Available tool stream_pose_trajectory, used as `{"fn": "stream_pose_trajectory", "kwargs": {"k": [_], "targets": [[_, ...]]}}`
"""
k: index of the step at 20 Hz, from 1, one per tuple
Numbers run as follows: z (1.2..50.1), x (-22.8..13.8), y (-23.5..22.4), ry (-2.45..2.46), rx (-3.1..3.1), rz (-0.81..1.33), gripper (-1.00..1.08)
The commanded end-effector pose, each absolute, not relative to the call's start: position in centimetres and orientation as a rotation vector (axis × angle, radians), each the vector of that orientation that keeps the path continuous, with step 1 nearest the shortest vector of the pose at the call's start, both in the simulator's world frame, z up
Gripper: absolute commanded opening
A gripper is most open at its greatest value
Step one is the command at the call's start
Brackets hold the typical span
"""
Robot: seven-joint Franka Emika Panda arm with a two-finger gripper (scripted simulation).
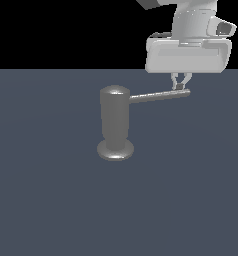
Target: Turn on the faucet by rotating a designated handle.
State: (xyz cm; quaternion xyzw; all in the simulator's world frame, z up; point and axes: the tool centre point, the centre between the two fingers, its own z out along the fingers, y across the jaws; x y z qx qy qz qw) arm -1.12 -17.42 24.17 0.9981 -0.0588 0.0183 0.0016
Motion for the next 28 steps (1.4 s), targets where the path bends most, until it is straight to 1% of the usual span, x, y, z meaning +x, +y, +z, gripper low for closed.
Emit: {"fn": "stream_pose_trajectory", "kwargs": {"k": [1, 28], "targets": [[23.5, -0.4, -17.7, -0.193, 3.132, 0.044, -1.0], [22.4, 7.1, -18.1, -0.216, 3.133, 0.011, -1.0]]}}
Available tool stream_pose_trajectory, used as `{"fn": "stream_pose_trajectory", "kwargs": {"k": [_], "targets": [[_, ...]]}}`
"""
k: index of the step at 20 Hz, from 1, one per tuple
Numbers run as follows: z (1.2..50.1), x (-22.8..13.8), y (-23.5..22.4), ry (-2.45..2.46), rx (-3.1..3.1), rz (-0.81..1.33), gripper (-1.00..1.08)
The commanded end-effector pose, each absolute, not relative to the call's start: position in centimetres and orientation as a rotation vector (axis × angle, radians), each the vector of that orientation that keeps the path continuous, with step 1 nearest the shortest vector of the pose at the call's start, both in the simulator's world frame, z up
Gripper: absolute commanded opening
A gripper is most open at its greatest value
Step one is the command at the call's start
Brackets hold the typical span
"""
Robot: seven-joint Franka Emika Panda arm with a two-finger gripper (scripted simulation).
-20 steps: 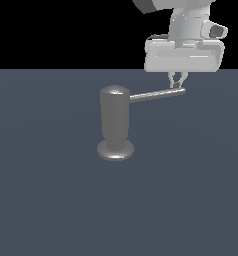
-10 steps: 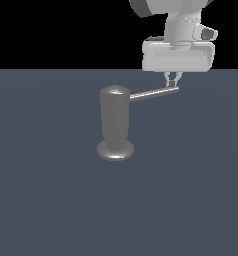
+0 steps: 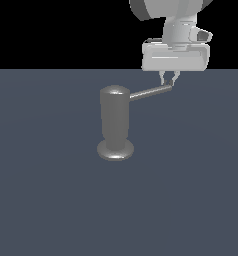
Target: Turn on the faucet by rotating a designated handle.
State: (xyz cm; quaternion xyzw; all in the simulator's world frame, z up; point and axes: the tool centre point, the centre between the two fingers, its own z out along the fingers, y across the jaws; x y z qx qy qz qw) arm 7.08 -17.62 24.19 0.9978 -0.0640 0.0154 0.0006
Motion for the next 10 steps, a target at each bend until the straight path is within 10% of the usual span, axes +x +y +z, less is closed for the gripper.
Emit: {"fn": "stream_pose_trajectory", "kwargs": {"k": [1, 10], "targets": [[22.4, 7.3, -18.2, -0.217, 3.133, 0.01, -1.0], [22.1, 9.3, -18.3, -0.223, 3.134, 0.001, -1.0]]}}
